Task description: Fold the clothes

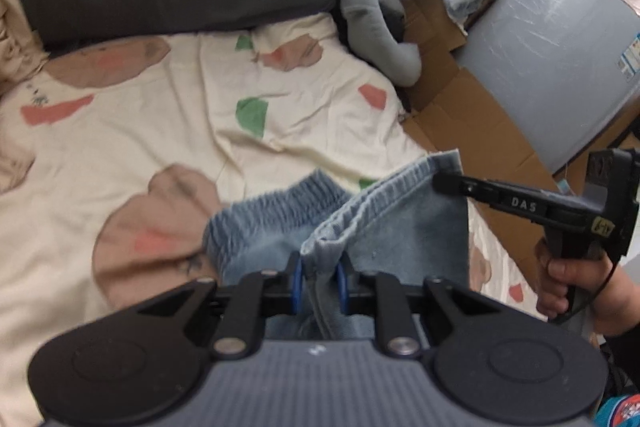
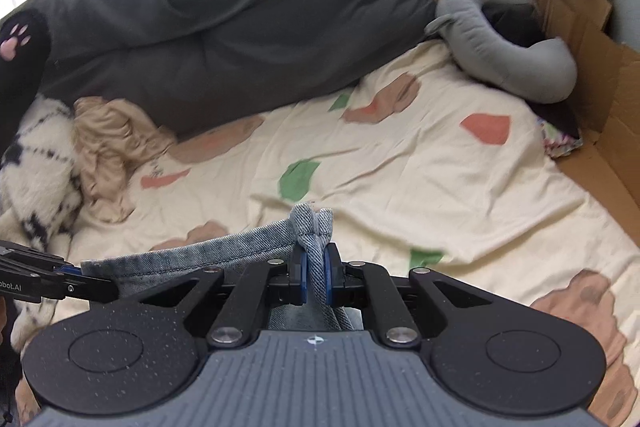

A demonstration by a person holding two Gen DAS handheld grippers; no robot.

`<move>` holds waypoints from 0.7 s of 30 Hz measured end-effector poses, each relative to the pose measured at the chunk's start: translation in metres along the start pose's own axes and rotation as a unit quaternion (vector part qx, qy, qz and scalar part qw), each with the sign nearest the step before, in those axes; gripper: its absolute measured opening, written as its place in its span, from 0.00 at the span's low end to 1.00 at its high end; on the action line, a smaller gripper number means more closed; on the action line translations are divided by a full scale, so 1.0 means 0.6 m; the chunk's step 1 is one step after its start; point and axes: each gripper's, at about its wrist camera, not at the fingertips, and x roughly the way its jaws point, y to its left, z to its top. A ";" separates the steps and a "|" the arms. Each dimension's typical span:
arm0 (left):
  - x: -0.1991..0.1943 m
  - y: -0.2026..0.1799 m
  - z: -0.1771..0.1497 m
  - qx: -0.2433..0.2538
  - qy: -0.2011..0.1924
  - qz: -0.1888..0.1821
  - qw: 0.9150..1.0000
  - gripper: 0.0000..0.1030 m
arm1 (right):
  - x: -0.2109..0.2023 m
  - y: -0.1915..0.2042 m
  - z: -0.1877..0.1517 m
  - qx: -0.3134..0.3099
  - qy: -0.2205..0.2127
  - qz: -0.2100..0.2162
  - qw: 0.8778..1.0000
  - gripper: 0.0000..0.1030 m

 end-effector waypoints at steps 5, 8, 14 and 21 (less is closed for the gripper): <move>0.023 -0.002 0.025 0.017 0.000 0.002 1.000 0.17 | 0.012 -0.008 0.018 0.002 0.001 -0.019 1.000 0.07; 0.035 0.008 0.031 0.014 0.008 0.004 1.000 0.17 | 0.024 -0.011 0.025 0.005 0.009 -0.023 1.000 0.07; 0.055 0.031 0.038 0.003 0.009 0.008 1.000 0.17 | 0.060 -0.010 0.030 0.001 0.032 -0.029 0.999 0.07; 0.090 0.056 0.035 0.008 0.021 0.026 0.999 0.17 | 0.108 -0.020 0.026 0.013 0.048 -0.027 0.998 0.07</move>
